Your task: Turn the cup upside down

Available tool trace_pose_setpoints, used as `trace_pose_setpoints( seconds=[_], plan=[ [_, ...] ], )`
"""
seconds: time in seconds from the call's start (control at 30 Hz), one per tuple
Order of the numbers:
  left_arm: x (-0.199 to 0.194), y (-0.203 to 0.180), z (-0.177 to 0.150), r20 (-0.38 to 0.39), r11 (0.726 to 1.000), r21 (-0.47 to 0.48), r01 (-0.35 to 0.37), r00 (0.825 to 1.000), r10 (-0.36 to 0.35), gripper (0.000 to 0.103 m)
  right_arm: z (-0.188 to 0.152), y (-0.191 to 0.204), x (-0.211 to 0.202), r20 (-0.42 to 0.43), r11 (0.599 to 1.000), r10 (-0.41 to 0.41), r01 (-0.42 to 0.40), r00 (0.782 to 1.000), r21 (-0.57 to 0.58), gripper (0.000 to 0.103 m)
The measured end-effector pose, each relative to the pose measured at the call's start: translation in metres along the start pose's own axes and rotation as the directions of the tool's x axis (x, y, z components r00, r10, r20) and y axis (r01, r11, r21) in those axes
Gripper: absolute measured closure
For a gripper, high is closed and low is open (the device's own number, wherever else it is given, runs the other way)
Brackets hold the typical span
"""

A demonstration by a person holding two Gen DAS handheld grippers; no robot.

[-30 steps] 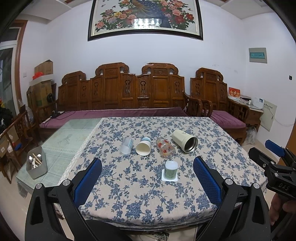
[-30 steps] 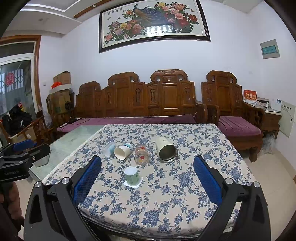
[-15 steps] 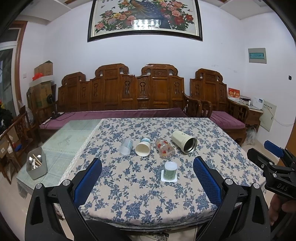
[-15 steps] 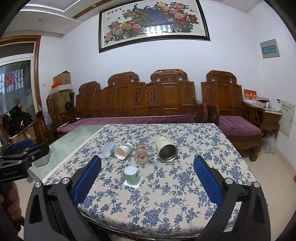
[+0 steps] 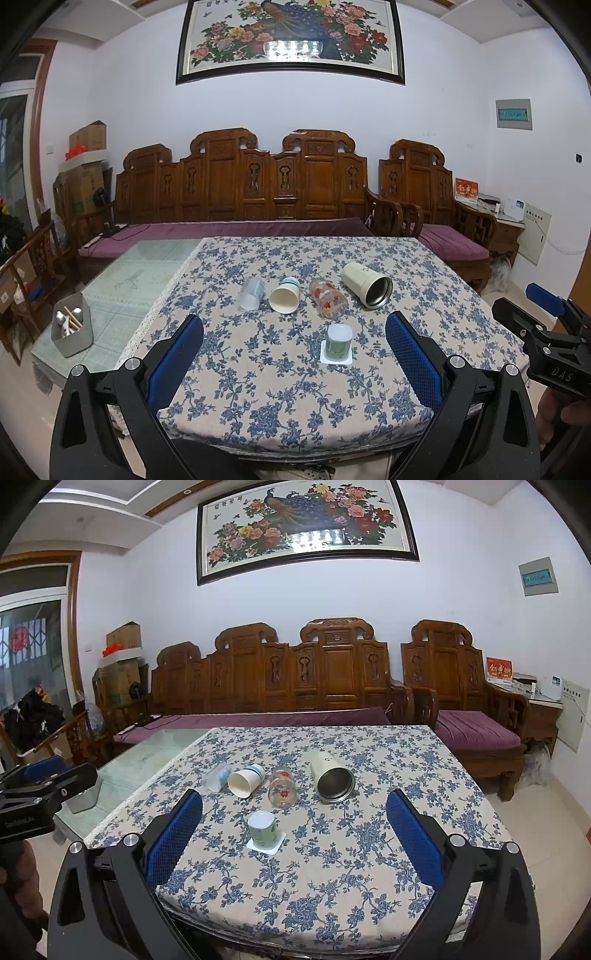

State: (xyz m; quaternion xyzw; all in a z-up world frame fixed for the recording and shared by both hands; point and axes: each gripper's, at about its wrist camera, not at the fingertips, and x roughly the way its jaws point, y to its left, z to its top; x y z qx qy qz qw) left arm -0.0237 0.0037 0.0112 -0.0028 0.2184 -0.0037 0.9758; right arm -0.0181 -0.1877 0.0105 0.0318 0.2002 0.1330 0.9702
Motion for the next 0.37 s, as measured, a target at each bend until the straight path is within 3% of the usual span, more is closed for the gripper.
trace_pose_setpoints(
  seconds=[0.37],
  plan=[
    [0.0000, -0.0020, 0.0003, 0.003, 1.000, 0.001, 0.003, 1.000, -0.003, 0.008, 0.0007, -0.0005, 0.0000, 0.000, 1.000, 0.000, 0.000, 1.000, -0.001, 0.003]
  ],
)
